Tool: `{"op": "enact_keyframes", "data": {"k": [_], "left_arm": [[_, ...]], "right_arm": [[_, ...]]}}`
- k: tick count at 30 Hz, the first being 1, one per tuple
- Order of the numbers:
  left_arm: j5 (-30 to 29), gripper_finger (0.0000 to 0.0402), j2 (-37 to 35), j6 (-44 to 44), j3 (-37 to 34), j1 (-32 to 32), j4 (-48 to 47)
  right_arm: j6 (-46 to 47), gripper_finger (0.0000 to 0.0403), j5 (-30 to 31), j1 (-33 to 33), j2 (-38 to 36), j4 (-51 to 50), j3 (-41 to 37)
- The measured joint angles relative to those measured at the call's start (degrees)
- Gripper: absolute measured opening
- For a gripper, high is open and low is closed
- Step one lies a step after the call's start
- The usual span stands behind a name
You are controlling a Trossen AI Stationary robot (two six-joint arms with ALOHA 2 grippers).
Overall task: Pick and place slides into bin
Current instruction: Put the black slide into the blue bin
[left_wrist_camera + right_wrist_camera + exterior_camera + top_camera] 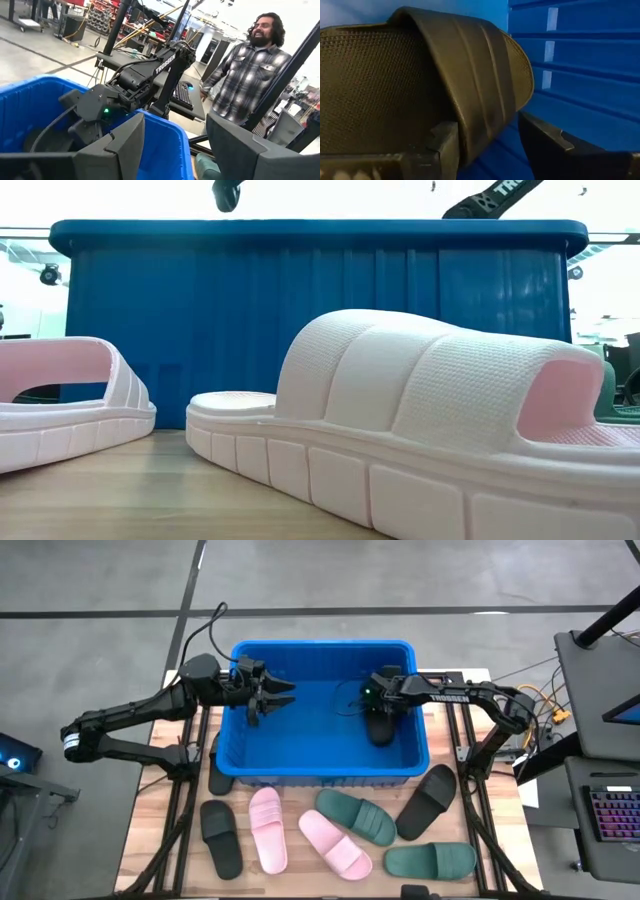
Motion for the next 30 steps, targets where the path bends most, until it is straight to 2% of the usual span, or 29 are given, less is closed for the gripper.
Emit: {"op": "enact_keyframes", "data": {"k": [11, 23, 30], "left_arm": [[0.0, 0.0196, 0.0, -0.1, 0.0, 0.0, 0.0], [0.0, 0.0196, 0.0, -0.1, 0.0, 0.0, 0.0], [0.0, 0.0196, 0.0, -0.1, 0.0, 0.0, 0.0]], "right_arm": [[1.2, 0.0183, -7.3, -1.0, 0.0, -8.6, 4.1], [4.5, 0.0183, -7.5, -0.9, -0.3, -12.4, 7.8], [10.4, 0.0183, -10.9, -0.9, -0.3, -12.8, 12.8]]}}
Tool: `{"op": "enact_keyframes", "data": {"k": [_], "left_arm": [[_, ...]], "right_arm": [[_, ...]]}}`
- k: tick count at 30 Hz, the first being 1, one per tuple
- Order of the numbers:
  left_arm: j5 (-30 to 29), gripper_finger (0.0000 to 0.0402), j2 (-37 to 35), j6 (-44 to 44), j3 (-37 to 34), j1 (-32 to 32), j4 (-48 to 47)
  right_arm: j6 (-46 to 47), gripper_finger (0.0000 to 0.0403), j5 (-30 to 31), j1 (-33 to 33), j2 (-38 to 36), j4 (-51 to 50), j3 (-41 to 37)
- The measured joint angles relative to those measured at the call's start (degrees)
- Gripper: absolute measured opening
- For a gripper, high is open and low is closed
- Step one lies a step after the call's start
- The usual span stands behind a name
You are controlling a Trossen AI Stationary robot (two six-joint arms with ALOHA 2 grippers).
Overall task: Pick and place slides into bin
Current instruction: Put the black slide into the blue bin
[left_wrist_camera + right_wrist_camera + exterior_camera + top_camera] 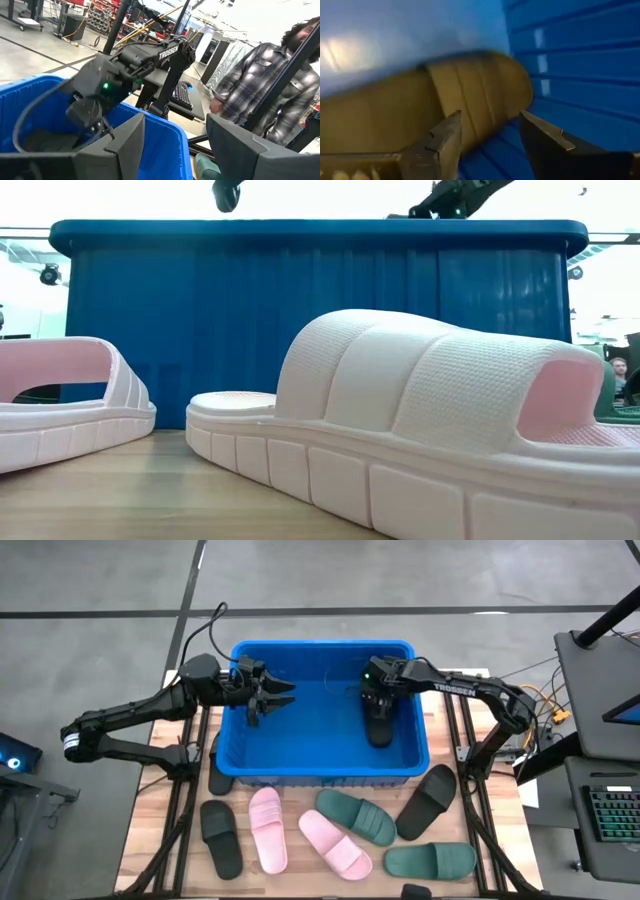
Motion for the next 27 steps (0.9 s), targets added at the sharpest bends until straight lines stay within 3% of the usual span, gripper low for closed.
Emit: {"op": "enact_keyframes", "data": {"k": [10, 21, 27], "left_arm": [[0.0, 0.0196, 0.0, 0.0, 0.0, 0.0, 0.0], [0.0, 0.0196, 0.0, 0.2, 0.0, 0.0, 0.0], [0.0, 0.0196, 0.0, 0.4, 0.0, 0.0, 0.0]], "right_arm": [[11.8, 0.0183, -0.2, 1.4, -6.9, 0.8, 7.0], [22.9, 0.0183, -2.6, 10.6, -21.9, 0.4, 7.4], [30.9, 0.0182, 0.3, 16.8, -25.4, -10.5, 7.3]]}}
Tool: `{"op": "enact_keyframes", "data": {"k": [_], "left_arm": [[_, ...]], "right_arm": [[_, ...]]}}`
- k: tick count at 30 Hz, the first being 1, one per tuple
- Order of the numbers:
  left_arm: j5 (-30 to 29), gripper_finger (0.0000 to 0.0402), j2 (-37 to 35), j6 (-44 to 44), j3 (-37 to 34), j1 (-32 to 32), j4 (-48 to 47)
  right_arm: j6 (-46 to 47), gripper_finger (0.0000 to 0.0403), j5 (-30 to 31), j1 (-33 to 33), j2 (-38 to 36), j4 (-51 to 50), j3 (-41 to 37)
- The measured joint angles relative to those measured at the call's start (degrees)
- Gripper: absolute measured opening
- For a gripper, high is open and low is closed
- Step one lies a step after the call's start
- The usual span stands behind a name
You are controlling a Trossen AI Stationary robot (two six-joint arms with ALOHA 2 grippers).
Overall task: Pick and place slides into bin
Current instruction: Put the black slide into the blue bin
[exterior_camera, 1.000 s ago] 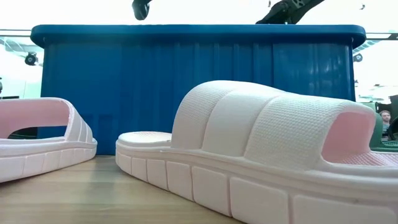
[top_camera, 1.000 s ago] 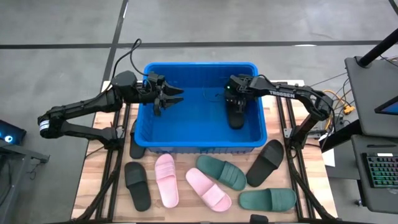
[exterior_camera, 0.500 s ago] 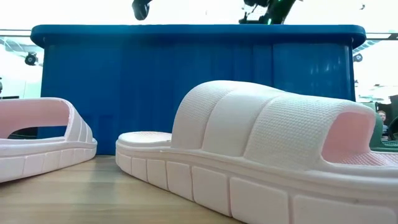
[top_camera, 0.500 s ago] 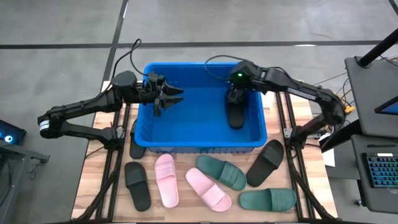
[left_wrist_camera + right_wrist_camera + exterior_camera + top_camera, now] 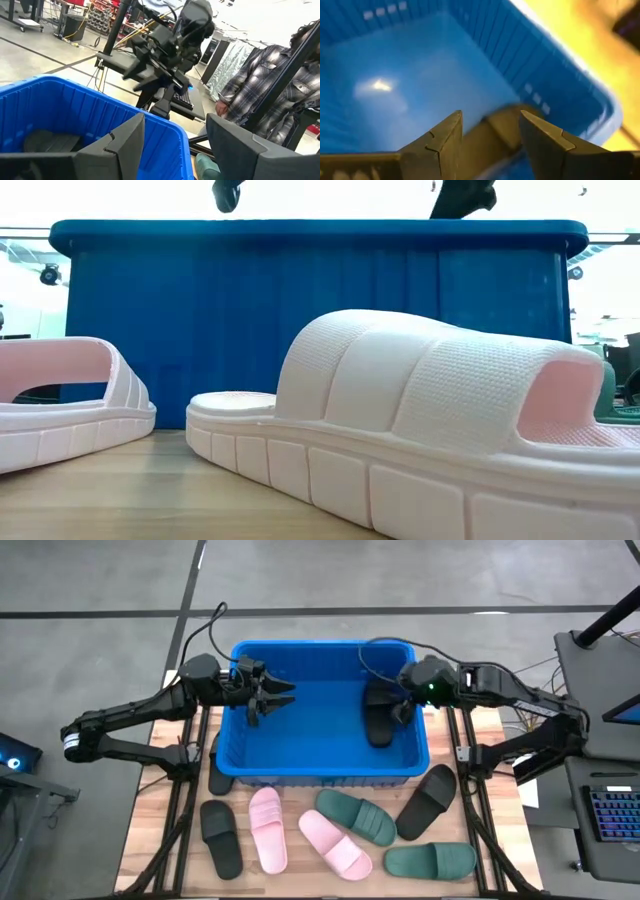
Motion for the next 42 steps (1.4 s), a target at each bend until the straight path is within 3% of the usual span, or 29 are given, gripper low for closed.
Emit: {"op": "enact_keyframes", "data": {"k": [5, 18, 33, 42], "left_arm": [[0.0, 0.0196, 0.0, 0.2, -0.1, 0.0, -0.1], [0.0, 0.0196, 0.0, -0.2, -1.0, 0.0, -0.5], [0.0, 0.0196, 0.0, 0.0, -1.0, 0.0, -0.5], [0.0, 0.0196, 0.0, 0.2, -1.0, 0.0, -0.5]], "right_arm": [[7.9, 0.0182, 0.0, 4.8, -2.2, -5.1, 0.0], [20.7, 0.0182, -3.4, 20.4, -7.4, -6.6, 0.0], [45.5, 0.0177, -11.7, 37.9, -5.2, -14.2, 0.0], [57.1, 0.0149, -12.0, 46.4, -2.6, -16.7, -0.1]]}}
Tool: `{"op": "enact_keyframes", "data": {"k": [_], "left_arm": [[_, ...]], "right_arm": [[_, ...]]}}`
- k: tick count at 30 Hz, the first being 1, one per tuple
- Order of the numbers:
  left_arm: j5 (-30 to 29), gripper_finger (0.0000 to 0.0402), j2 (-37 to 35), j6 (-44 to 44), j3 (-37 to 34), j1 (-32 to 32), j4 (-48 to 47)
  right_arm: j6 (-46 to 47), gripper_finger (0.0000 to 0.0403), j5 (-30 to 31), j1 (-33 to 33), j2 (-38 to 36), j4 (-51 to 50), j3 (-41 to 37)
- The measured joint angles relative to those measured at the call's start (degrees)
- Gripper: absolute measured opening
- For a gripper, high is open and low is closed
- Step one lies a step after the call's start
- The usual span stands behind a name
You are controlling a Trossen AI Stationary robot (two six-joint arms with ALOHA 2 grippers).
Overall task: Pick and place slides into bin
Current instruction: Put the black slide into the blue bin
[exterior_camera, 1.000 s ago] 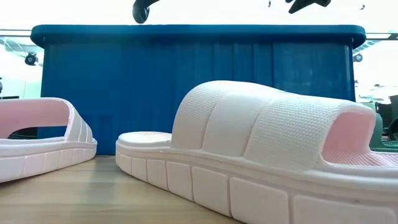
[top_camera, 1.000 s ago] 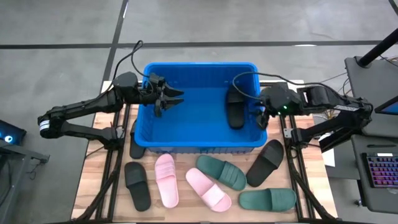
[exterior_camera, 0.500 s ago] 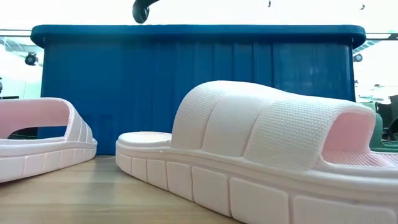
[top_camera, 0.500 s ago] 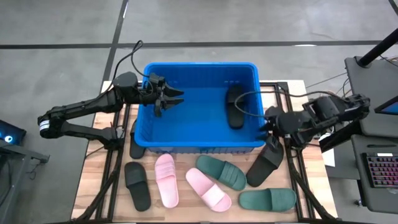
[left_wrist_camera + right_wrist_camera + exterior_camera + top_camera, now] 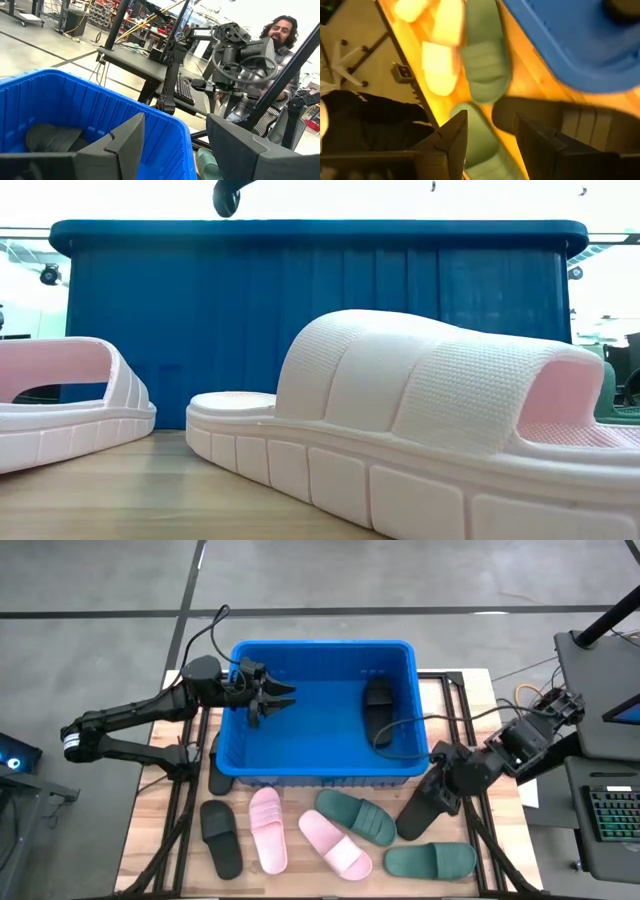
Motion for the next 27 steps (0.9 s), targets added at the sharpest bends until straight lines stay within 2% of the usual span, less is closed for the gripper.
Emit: {"op": "enact_keyframes", "data": {"k": [10, 17, 22, 27], "left_arm": [[0.0, 0.0196, 0.0, 0.0, 0.0, 0.0, 0.0], [0.0, 0.0196, 0.0, 0.0, 0.0, 0.0, 0.0], [0.0, 0.0196, 0.0, -0.1, 0.0, 0.0, 0.0], [0.0, 0.0196, 0.0, -0.3, 0.0, 0.0, 0.0]], "right_arm": [[12.7, 0.0145, -1.8, 6.4, 6.5, -13.5, 0.0], [15.3, 0.0148, -1.9, 7.1, 12.1, -13.4, -0.3], [15.2, 0.0179, -4.7, 7.1, 16.2, -13.5, -0.4], [13.7, 0.0215, -4.7, 7.1, 20.2, -13.5, -0.6]]}}
